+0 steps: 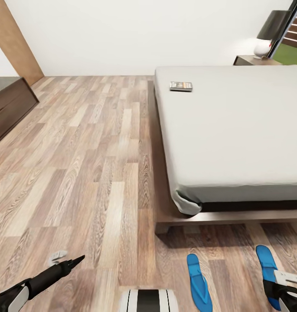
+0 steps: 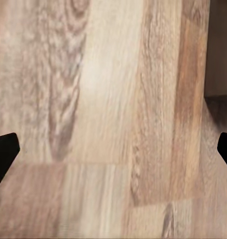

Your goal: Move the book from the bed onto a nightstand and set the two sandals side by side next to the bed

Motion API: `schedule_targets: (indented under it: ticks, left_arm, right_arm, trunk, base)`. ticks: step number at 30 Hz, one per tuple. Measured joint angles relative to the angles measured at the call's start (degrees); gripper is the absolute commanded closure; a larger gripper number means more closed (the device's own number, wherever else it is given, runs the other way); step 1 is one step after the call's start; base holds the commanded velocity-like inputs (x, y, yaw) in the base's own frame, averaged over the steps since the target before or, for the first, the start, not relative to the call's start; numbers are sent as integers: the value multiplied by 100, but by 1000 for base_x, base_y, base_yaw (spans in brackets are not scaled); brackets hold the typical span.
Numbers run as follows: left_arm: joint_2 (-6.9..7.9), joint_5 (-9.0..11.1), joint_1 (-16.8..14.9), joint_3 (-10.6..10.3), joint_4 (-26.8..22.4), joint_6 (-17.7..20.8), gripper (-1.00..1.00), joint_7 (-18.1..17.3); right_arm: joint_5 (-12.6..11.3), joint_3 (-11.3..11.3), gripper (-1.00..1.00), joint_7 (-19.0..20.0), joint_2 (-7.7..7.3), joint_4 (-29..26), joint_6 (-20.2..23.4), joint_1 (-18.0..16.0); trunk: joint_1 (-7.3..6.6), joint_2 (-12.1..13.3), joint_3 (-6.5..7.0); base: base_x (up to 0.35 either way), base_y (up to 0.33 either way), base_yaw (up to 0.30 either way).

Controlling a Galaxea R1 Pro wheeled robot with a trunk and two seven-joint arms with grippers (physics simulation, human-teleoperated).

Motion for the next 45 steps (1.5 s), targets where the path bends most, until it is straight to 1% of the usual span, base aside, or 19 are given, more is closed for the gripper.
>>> schedule_targets:
  ticks: [12, 19, 21, 24, 28, 32, 38, 45]
  left_arm:
    - [0, 4, 0, 0, 0, 0, -100, 1]
    - [-1, 8, 0, -4, 2, -8, -100, 11]
    - [-1, 10, 0, -4, 2, -8, -100, 12]
    - [-1, 8, 1, -4, 2, -8, -100, 12]
    - [-7, 7, 3, -5, 2, -8, -100, 17]
    - [-11, 10, 8, -8, 2, -9, -100, 23]
    - [-10, 8, 9, -4, 2, -8, -100, 17]
    - [-13, 5, 9, -7, 2, -8, -100, 21]
  right_arm:
    - [-2, 1, 100, 0, 2, 2, -1, 0]
    - [-24, -2, 100, 43, -3, -8, 11, 0]
    - [-39, 2, 100, 137, -3, -6, 14, 0]
    - [-59, 26, 100, 695, -4, -2, 37, 0]
    - [-50, 18, 100, 966, -4, -1, 48, 0]
    - [-37, 16, 100, 1026, -4, -1, 48, 0]
    - [-26, 16, 100, 1017, -4, -1, 48, 0]
    - [-17, 16, 100, 1017, -4, 0, 48, 1]
  trunk:
    - [1, 0, 0]
    - [1, 0, 0]
    - [1, 0, 0]
    - [1, 0, 0]
    - [1, 0, 0]
    - [1, 0, 0]
    - [1, 0, 0]
    - [19, -9, -154]
  base:
    - [5, 322, 0]
    - [0, 91, 0]
    - [0, 7, 0]
    - [0, 2, 0]
    - [0, 0, 0]
    - [0, 0, 0]
    - [0, 0, 0]
    - [0, 0, 0]
